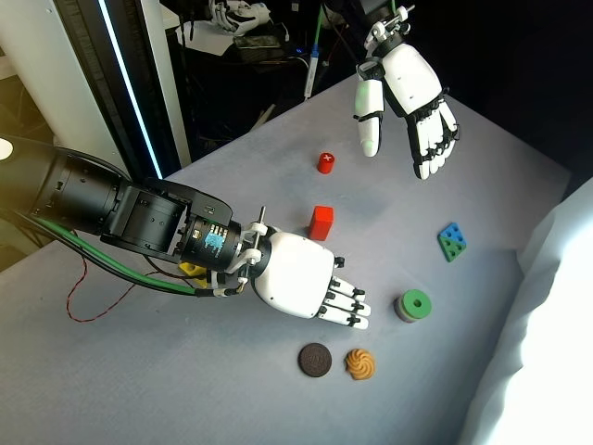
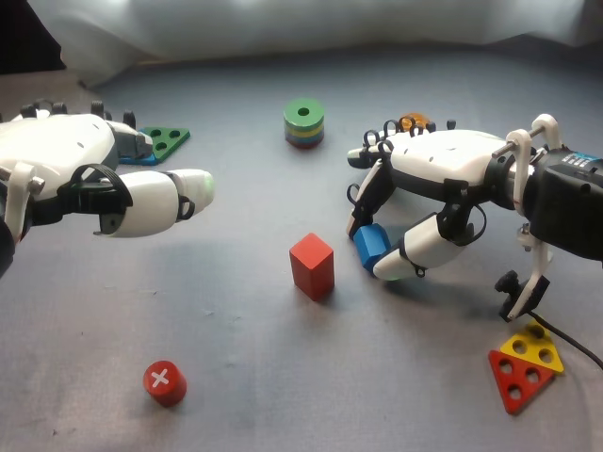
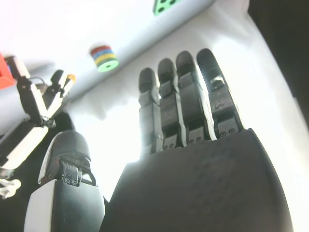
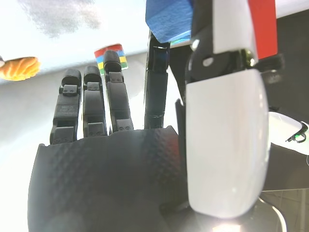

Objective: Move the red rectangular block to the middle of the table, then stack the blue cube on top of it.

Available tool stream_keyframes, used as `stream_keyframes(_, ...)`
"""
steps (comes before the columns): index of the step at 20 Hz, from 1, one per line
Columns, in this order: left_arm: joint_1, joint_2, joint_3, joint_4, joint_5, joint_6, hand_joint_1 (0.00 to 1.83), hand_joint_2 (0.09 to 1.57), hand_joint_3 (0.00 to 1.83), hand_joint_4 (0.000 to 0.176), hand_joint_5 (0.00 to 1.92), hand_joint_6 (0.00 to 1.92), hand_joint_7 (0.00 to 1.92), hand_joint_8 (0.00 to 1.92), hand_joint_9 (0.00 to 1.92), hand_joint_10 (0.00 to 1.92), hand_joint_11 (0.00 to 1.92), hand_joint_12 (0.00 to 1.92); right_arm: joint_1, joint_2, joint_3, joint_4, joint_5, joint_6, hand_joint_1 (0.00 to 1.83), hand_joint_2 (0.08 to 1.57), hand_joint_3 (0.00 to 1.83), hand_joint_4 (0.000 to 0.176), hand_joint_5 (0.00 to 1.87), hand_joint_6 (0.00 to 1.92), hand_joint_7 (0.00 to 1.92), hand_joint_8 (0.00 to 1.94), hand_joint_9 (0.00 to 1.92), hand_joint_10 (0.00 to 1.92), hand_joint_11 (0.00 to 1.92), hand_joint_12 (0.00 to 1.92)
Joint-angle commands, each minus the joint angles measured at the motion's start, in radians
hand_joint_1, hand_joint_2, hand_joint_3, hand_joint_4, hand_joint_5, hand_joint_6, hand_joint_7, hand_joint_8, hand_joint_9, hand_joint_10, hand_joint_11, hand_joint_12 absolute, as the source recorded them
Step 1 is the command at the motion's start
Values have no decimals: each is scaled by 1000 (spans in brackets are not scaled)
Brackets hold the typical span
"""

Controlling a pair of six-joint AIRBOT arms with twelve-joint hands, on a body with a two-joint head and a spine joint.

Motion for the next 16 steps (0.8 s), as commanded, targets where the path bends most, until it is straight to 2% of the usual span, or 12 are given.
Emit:
stream_keyframes(1, -12, 10, 0, 62, -57, 2, 30, 1213, 0, 0, 412, 3, 388, 2, 325, 2, 0, 712, 5, 8, 2, -10, 91, 2, 1069, 1077, 0, 111, 1050, 891, 123, 7, 0, 0, 0, 0)
stream_keyframes(5, -15, 10, 0, 62, -58, 3, 19, 1215, 0, 0, 413, 3, 389, 2, 328, 3, 0, 710, 24, 13, 6, -10, 93, 1, 1067, 1079, 0, 116, 1049, 896, 112, 1, 0, 0, 0, 0)
stream_keyframes(6, -17, 10, 0, 62, -58, 5, 28, 1215, 0, 0, 412, 2, 390, 2, 327, 2, 0, 699, 35, 18, 6, -11, 103, 1, 1056, 1080, 1, 144, 1043, 904, 103, 2, 0, 0, 0, 0)
stream_keyframes(7, -20, 10, 0, 62, -58, 9, 35, 1215, 0, 0, 415, 3, 396, 3, 331, 3, 0, 709, 51, 24, 6, -14, 114, 1, 1053, 1080, 1, 150, 1042, 905, 104, 3, 0, 0, 0, 0)
stream_keyframes(8, -23, 10, 0, 58, -58, 14, 35, 1216, 0, 0, 417, 3, 397, 3, 332, 3, 0, 711, 69, 31, 6, -14, 118, 2, 1061, 1076, 0, 136, 1052, 889, 108, 3, 0, 0, 0, 0)
stream_keyframes(10, -27, 10, 3, 58, -58, 19, 29, 1218, 1, 0, 424, 4, 404, 3, 337, 4, 0, 731, 105, 43, 6, -14, 111, 2, 1060, 1072, 0, 147, 1062, 874, 112, 3, 0, 0, 0, 0)
stream_keyframes(11, -31, 10, 3, 58, -58, 24, 17, 1219, 1, 0, 418, 1, 394, 1, 329, 1, 0, 714, 120, 48, 6, -14, 98, 2, 1074, 1074, 0, 103, 1059, 879, 116, 3, 0, 0, 0, 0)
stream_keyframes(12, -33, 10, 4, 54, -58, 30, 16, 1222, 2, 0, 420, 2, 394, 1, 328, 0, 0, 714, 139, 52, 6, -19, 77, 2, 1076, 1074, 0, 93, 1058, 881, 117, 3, 0, 0, 0, 0)
stream_keyframes(14, -34, 10, 6, 51, -58, 34, 20, 1218, 0, 0, 420, 0, 390, 0, 327, 0, 0, 729, 195, 59, 6, -78, -4, 2, 1079, 1070, 0, 94, 1068, 865, 125, 4, 0, 0, 0, 0)
stream_keyframes(15, -34, 10, 6, 51, -58, 34, 15, 1221, 1, 0, 412, 0, 382, 0, 320, 0, 0, 711, 215, 59, 6, -102, -40, 9, 1075, 1068, 0, 111, 1072, 858, 129, 3, 0, 0, 0, 0)
stream_keyframes(16, -34, 10, 6, 51, -58, 35, 14, 1222, 1, 0, 414, 2, 387, 3, 324, 2, 0, 708, 232, 59, 6, -171, -85, 65, 1075, 1068, 0, 111, 1071, 859, 126, 2, 0, 0, 0, 0)
